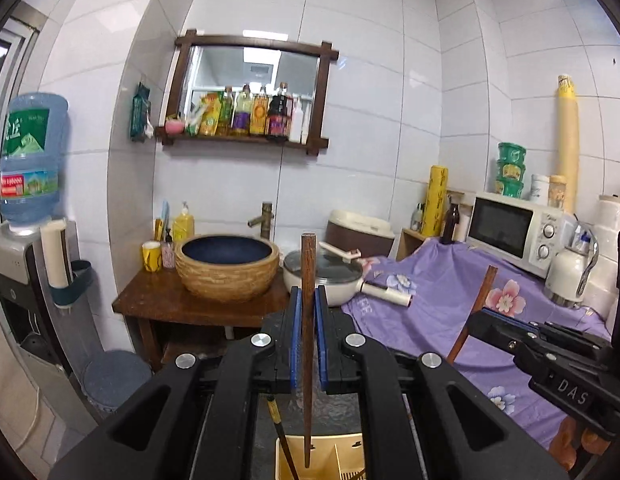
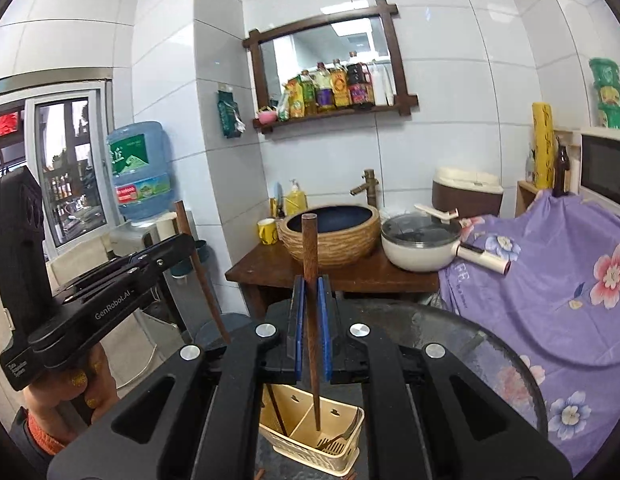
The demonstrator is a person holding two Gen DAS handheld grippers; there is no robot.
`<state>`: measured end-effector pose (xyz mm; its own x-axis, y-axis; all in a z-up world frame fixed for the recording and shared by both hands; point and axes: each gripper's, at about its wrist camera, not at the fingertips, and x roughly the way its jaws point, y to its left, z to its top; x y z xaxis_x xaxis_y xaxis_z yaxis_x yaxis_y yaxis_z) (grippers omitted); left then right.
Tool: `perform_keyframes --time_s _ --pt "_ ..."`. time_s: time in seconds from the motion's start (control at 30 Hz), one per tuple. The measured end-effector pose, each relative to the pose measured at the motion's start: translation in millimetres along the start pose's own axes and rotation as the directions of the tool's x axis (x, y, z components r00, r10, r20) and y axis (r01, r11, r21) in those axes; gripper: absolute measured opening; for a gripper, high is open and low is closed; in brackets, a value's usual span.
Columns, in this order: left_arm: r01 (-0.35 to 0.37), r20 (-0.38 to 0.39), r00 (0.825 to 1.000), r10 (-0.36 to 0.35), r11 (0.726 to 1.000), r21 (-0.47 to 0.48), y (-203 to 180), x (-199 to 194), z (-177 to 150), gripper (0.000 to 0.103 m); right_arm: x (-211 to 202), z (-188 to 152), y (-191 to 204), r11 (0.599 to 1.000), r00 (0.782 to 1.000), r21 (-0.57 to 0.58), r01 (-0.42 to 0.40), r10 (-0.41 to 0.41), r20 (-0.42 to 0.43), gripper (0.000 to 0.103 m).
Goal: Organize utensils
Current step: 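Open left tool to release its chopstick while right tool releases its chopstick into the holder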
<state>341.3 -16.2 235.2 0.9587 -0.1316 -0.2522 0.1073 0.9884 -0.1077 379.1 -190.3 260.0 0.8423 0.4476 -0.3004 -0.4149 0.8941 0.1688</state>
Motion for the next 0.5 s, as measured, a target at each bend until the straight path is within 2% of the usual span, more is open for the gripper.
perform_keyframes --time_s 0.2,0.5 --pt "-0.002 -0.065 0.998 -0.001 0.999 -0.043 10 31 -43 0.007 29 -43 -16 0.999 0.999 0.020 0.029 -0.028 -0.038 0.008" --pt "-0.011 -0.152 0.988 0.007 1.000 -0.029 13 53 -86 0.007 53 -81 -29 0.998 0.995 0.064 0.025 -0.019 -0.098 0.008"
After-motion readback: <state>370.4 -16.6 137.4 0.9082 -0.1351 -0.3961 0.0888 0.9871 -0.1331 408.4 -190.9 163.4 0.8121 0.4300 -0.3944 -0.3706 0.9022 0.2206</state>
